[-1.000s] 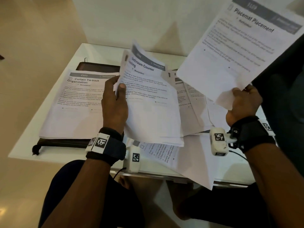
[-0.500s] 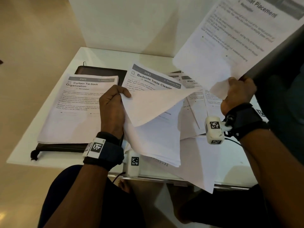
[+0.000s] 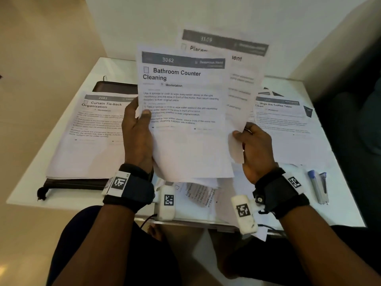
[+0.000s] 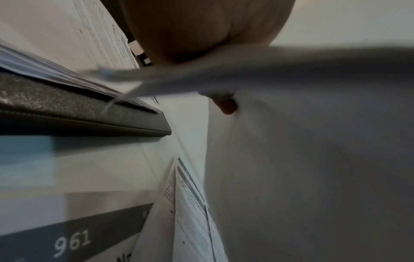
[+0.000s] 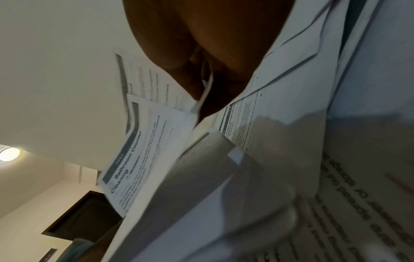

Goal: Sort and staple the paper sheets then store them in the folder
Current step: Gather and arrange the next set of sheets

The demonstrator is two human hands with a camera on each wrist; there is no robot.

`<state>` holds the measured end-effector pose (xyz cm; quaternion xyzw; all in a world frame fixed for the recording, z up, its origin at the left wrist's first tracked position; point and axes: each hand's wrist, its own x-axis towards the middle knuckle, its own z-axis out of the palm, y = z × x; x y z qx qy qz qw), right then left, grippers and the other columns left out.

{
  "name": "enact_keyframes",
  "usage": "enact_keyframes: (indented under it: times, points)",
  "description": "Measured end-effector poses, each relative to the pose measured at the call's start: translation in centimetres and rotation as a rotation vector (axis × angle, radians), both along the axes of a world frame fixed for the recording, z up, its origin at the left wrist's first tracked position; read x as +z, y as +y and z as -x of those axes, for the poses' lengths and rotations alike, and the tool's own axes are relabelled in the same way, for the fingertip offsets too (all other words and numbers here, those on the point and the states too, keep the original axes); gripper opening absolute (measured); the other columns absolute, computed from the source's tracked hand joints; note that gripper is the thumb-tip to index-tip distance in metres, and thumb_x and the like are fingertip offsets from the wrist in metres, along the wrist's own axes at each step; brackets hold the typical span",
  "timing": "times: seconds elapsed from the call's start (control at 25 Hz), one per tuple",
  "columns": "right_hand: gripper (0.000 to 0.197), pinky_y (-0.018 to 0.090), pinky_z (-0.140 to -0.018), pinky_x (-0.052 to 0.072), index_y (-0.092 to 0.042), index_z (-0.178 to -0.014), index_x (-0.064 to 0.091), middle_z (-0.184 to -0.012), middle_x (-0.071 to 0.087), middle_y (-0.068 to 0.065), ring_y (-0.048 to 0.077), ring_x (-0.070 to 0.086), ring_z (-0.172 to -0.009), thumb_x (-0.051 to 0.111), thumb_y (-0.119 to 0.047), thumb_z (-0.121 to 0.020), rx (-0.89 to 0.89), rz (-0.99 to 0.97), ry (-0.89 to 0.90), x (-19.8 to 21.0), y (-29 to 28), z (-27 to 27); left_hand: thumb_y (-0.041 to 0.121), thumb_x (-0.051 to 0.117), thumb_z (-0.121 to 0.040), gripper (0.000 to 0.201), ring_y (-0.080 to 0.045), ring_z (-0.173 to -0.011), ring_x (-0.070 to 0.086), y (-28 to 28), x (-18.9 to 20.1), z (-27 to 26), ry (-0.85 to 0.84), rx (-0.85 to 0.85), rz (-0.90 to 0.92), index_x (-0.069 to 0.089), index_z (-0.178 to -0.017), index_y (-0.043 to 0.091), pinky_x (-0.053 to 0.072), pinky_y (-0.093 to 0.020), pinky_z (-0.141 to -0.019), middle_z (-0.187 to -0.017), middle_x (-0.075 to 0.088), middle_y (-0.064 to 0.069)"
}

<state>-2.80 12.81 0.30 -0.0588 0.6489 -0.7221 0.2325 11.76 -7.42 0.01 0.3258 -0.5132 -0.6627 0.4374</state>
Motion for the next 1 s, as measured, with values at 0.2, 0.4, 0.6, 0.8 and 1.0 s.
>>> enact_keyframes:
  times: [0.2,0.4,0.6,0.8,1.0]
  points:
    - [0.032,0.024,-0.073,0.058,-0.005,-0.121,0.067,-0.114,0.076,0.003,0.016,0.073,-0.093,0.053,0.006,-0.095,0.107,-0.048,-0.006,0.4,0.0,-1.1,0.008,0.048,-0.106,0.032,-0.006,-0.103,0.069,0.0,-0.1,0.1,-0.058,0.007,0.029,0.059,-0.136,0.012,0.054,-0.019,-0.084,-0.121,0.072,0.002]
    - [0.034,0.035,-0.079,0.063,-0.003,-0.120,0.069,-0.115,0.076,0.007,0.025,0.074,-0.099,0.052,0.010,-0.094,0.201,-0.073,-0.025,0.7,0.0,-0.8,0.007,0.048,-0.105,0.040,-0.005,-0.108,0.068,-0.2,-0.1,0.1,-0.090,0.008,0.062,0.054,-0.143,0.017,0.055,-0.019,-0.086,-0.127,0.069,0.005]
    - [0.035,0.034,-0.075,0.060,-0.006,-0.121,0.070,-0.115,0.076,0.007,0.027,0.074,-0.103,0.054,0.009,-0.094,0.320,-0.118,-0.058,0.5,0.5,-0.4,0.018,0.053,-0.106,0.034,-0.004,-0.106,0.069,-0.1,-0.4,0.2,-0.137,-0.037,0.046,0.058,-0.139,0.016,0.056,-0.019,-0.085,-0.125,0.071,0.005]
    - [0.033,0.031,-0.076,0.058,-0.016,-0.120,0.073,-0.113,0.077,0.003,0.021,0.072,-0.099,0.054,-0.003,-0.096,0.398,-0.234,-0.041,0.2,0.6,-0.6,0.019,0.063,-0.101,0.027,-0.017,-0.107,0.072,-0.7,-0.9,-0.1,-0.149,-0.093,0.054,0.067,-0.127,0.012,0.060,-0.034,-0.091,-0.118,0.076,0.001]
    - [0.047,0.052,-0.107,0.048,-0.034,-0.139,0.059,-0.134,0.067,0.000,0.027,0.062,-0.126,0.047,-0.059,-0.101,0.305,0.017,-0.229,0.2,-0.1,-0.2,0.016,0.064,-0.101,0.036,-0.030,-0.120,0.067,-0.1,0.1,-0.3,-0.001,-0.175,0.040,0.060,-0.136,0.009,0.055,-0.048,-0.100,-0.131,0.070,-0.008]
